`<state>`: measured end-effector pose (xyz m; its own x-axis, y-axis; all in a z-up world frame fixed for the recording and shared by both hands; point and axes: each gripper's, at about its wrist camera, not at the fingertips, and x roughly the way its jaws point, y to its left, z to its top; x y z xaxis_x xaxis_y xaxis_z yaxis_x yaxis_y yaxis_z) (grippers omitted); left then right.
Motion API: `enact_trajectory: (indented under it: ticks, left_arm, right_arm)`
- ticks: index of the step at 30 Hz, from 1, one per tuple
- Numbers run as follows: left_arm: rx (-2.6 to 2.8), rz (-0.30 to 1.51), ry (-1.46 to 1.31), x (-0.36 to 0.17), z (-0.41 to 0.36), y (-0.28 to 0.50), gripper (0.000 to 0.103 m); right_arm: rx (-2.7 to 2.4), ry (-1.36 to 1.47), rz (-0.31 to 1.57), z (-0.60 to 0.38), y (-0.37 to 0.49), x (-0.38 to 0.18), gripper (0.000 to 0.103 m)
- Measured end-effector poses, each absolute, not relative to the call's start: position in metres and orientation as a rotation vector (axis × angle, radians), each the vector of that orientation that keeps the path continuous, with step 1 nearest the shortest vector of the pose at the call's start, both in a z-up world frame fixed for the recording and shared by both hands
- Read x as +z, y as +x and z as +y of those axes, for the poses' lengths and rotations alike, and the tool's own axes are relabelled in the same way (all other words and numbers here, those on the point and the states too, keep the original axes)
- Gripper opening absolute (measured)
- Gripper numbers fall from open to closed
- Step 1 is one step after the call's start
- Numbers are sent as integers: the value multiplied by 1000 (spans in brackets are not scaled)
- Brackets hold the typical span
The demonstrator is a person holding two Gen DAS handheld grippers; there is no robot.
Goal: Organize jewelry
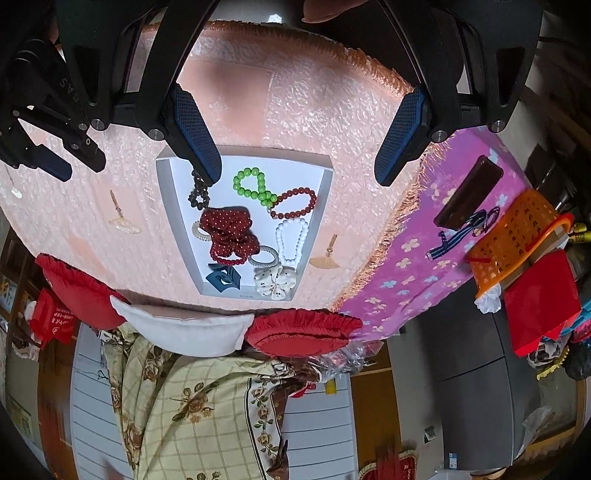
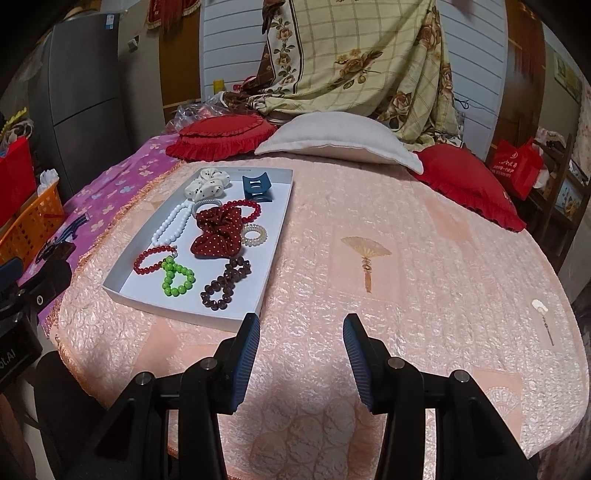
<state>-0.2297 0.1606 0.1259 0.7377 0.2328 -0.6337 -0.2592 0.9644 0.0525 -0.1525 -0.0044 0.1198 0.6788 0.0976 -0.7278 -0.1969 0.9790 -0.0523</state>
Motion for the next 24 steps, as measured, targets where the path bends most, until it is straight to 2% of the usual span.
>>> enact_trajectory:
  ticks: [24]
  left_arm:
    - [218, 764, -79, 110, 162, -221, 85]
  right_arm:
    - [148, -125, 824, -6, -148, 110, 46]
